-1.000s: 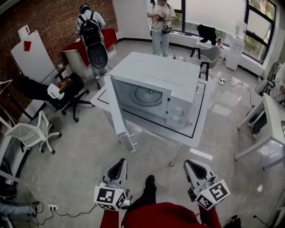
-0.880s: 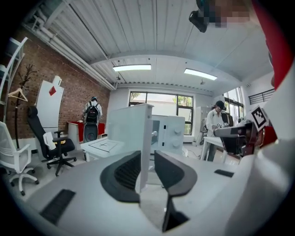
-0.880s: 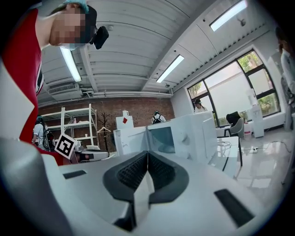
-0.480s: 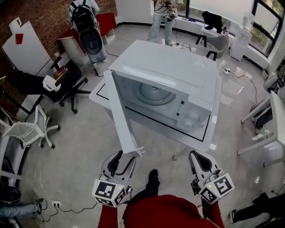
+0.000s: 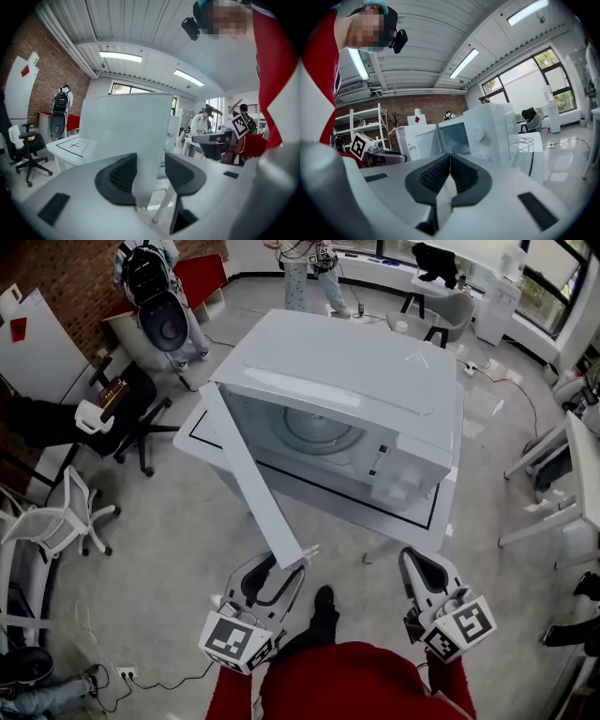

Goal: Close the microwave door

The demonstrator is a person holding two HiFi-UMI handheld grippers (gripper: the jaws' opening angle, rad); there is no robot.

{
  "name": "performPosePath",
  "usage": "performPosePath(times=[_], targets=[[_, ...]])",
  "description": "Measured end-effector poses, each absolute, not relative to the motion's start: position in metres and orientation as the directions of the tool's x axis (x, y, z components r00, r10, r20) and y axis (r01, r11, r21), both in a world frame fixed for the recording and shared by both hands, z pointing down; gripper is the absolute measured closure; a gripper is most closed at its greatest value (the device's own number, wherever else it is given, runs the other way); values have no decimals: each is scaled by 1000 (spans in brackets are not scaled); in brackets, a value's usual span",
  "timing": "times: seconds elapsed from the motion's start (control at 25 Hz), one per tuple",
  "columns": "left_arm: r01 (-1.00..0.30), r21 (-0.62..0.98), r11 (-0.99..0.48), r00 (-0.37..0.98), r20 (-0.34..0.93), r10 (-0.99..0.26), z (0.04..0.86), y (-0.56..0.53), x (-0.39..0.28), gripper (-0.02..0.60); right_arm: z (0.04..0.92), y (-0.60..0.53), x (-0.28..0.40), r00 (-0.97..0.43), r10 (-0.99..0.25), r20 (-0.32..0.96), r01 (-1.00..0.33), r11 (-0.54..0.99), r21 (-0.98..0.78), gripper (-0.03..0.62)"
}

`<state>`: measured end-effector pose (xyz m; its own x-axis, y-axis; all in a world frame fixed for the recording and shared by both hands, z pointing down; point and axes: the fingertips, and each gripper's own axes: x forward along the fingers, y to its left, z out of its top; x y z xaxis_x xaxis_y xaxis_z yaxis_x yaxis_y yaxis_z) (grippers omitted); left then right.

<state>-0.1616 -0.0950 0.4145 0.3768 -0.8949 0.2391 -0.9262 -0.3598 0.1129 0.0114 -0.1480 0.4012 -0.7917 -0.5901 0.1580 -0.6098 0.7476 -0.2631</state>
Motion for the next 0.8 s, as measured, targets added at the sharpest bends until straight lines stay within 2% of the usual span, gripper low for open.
performPosePath(times=[0.36, 0.52, 0.8], targets=[[-849, 72, -524, 523, 262, -811, 419, -137, -117, 385, 405, -152, 23, -750, -641, 162, -659, 705, -261, 579], [-832, 41, -553, 543, 259, -799, 422, -158, -110, 388, 406, -156, 28, -731, -663, 162, -680, 686, -259, 579], [-819, 1, -573, 559, 220, -799, 404, -193, -95, 465, 405, -163, 30, -717, -680, 154, -694, 674, -254, 579]])
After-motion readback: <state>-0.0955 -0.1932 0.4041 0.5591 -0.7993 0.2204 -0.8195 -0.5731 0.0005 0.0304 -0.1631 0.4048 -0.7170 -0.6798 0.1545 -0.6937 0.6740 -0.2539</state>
